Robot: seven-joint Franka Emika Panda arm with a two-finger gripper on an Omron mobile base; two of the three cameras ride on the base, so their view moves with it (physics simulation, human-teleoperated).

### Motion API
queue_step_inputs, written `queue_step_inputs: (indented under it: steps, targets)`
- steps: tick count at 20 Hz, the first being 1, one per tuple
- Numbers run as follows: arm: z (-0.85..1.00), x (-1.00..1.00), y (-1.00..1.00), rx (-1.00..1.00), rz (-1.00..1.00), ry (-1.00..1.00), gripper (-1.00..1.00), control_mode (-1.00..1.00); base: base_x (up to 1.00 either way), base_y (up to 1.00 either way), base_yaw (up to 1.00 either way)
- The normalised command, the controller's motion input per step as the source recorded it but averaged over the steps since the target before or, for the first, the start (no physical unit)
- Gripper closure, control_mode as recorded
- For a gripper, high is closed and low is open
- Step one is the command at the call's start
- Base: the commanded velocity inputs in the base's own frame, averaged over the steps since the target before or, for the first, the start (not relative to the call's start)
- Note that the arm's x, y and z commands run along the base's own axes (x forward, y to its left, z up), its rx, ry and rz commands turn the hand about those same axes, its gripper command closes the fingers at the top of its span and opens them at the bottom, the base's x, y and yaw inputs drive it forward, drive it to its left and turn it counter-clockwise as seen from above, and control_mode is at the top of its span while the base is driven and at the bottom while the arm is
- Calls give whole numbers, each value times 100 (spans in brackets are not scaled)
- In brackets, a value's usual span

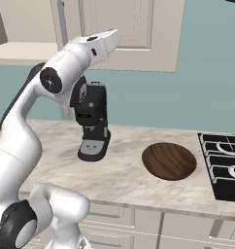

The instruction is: Open the cabinet and move the ladle to the pot. Then close the cabinet.

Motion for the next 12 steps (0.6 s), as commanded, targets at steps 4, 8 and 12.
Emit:
queue_step_inputs:
  steps: [4, 8, 12]
  targets:
    - [82, -100, 37, 19, -14, 32, -100, -100, 0, 0, 0]
    - [74, -100, 54, 21, -13, 42, -100, -100, 0, 0, 0]
    - [34, -98, 44, 14, -12, 41, -100, -100, 0, 0, 0]
